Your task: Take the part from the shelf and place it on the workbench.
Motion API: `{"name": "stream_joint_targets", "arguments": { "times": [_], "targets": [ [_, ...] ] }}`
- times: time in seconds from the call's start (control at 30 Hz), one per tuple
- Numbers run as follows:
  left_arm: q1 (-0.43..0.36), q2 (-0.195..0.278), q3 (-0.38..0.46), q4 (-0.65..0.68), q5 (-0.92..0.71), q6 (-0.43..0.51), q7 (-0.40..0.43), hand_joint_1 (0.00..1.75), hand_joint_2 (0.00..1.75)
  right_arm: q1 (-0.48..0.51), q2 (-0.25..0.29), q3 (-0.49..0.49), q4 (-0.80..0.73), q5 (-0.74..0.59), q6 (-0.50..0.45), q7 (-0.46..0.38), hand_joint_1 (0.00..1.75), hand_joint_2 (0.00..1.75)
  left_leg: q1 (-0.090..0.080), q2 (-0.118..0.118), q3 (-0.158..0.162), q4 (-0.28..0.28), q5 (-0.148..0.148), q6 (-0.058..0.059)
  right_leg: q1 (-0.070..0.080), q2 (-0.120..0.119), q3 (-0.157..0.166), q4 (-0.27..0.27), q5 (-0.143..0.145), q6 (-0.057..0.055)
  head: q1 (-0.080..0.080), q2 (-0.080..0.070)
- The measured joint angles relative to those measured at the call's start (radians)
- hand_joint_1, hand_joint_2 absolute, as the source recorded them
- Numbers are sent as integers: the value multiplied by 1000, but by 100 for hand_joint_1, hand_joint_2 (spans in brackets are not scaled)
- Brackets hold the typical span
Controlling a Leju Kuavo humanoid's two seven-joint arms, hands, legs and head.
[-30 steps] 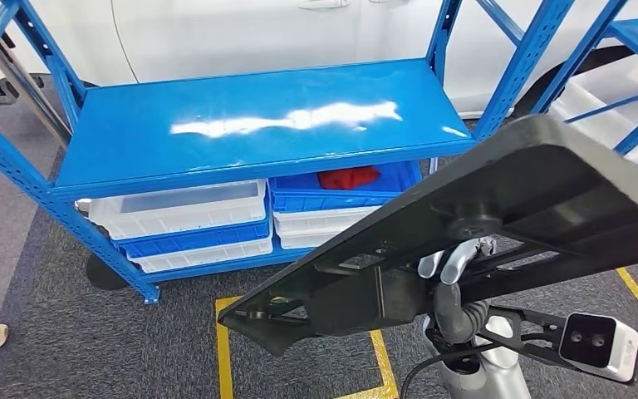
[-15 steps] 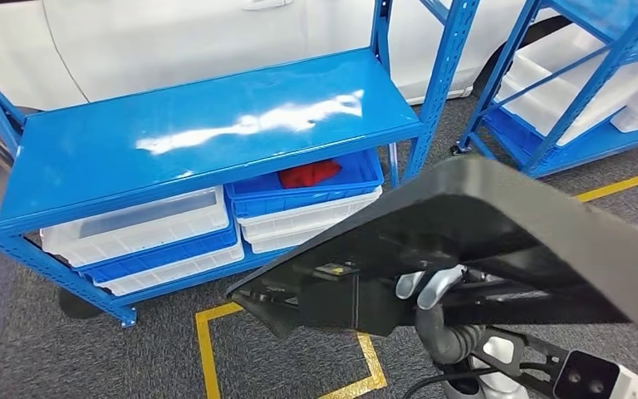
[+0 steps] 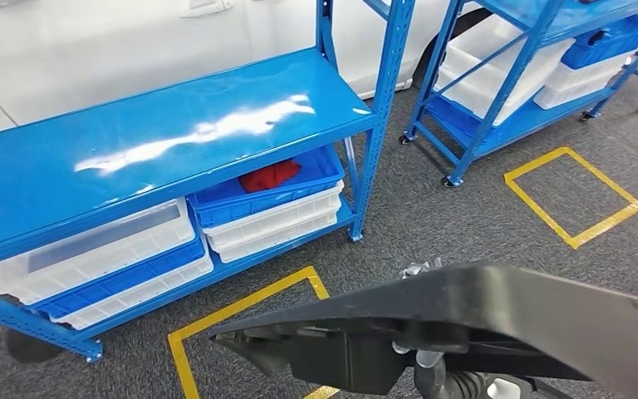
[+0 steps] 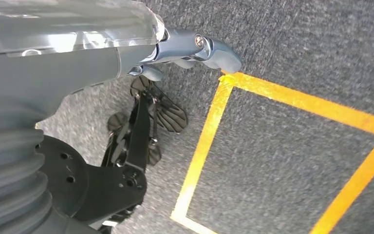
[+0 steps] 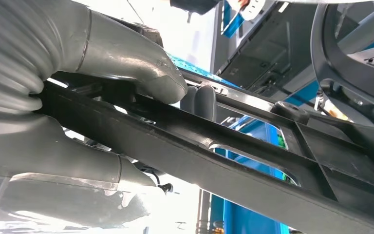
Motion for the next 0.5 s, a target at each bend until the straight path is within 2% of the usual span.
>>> {"name": "stream_joint_targets", "arguments": {
  "times": [0.03,0.07,0.1,0.13,0.2,0.23,0.3,0.33,0.4,0.47,0.5],
  "targets": [
    [1,0,-3,0,0,0,3,0,175,0,0,4,0,-1,0,0,175,175,0,12,-1,0,0,0,-3,-4,-15,35,-8,3,0,0],
    [0,-1,-5,0,0,0,6,0,175,0,0,7,0,-4,2,0,175,175,0,24,-1,1,-1,-1,-5,-7,-10,31,4,5,0,0],
    [0,-2,-7,0,0,1,11,0,175,-1,-1,9,0,-8,5,0,175,175,0,35,0,2,-1,-2,-6,-13,15,-11,30,5,0,0],
    [-1,-2,-9,0,0,3,15,0,175,-3,-1,10,0,-12,10,0,175,175,-1,45,1,3,-3,-5,-7,-28,55,-80,63,3,0,0],
    [-2,-2,-10,0,0,10,20,0,175,-12,1,12,1,-19,24,0,175,175,-6,61,3,8,-7,-13,1,-64,120,-202,100,-9,0,0],
    [-2,-2,-10,0,0,14,21,0,175,-18,2,14,2,-20,30,0,175,175,-8,69,3,9,-9,-19,5,-73,133,-230,104,-17,0,0],
    [-3,0,-9,0,0,22,21,0,175,-29,6,21,3,-18,36,0,175,175,-11,85,5,10,-11,-30,8,-59,130,-237,105,-31,0,0],
    [-5,2,-8,0,0,24,20,0,175,-34,8,25,4,-15,37,0,175,175,-9,85,5,13,-14,-37,6,-51,129,-239,108,-37,0,0],
    [-5,7,-3,0,0,28,17,0,175,-45,14,38,5,-8,36,0,175,175,-5,55,-11,55,-48,-48,2,-33,128,-245,115,-49,0,0],
    [-1,11,4,0,0,33,13,0,175,-57,20,54,7,1,35,0,175,175,-3,13,-63,174,-117,-54,1,-14,125,-246,119,-56,0,0],
    [1,13,9,0,0,35,11,0,175,-60,22,62,9,7,35,0,175,175,-3,4,-93,241,-145,-55,2,-3,124,-245,120,-57,0,0]
  ]
}}
